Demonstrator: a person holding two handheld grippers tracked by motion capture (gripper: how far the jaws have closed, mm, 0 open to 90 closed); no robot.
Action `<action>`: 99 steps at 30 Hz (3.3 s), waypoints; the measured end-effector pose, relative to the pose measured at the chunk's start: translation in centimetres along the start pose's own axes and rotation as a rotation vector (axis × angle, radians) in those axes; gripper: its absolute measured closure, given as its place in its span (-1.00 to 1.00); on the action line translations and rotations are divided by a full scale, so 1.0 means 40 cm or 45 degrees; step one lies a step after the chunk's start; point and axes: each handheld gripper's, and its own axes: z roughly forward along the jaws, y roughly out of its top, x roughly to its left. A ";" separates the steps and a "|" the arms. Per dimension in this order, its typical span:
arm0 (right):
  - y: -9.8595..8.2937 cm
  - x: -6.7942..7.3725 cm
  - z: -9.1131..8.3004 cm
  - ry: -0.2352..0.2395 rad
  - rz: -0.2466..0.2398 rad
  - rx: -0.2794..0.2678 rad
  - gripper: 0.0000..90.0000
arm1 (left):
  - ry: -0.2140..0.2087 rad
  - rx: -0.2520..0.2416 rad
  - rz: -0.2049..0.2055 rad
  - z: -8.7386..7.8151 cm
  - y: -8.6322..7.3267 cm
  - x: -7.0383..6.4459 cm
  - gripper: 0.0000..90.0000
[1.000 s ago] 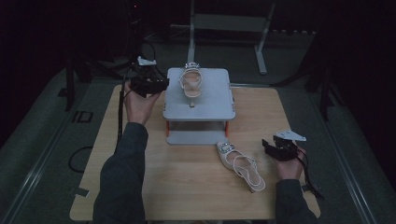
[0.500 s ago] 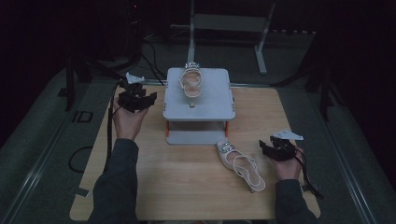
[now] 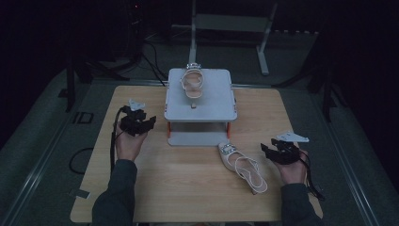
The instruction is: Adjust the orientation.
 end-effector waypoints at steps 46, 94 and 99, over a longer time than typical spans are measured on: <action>0.020 0.153 -0.052 0.237 -0.153 0.061 0.20 | 0.049 0.086 -0.067 0.163 -0.205 -0.037 0.12; 0.022 0.097 -0.084 0.169 0.255 0.200 0.83 | 0.054 0.087 -0.069 0.164 -0.205 -0.037 0.09; 0.036 0.063 -0.074 0.132 0.300 0.184 0.83 | 0.044 0.082 -0.092 0.163 -0.206 -0.032 0.08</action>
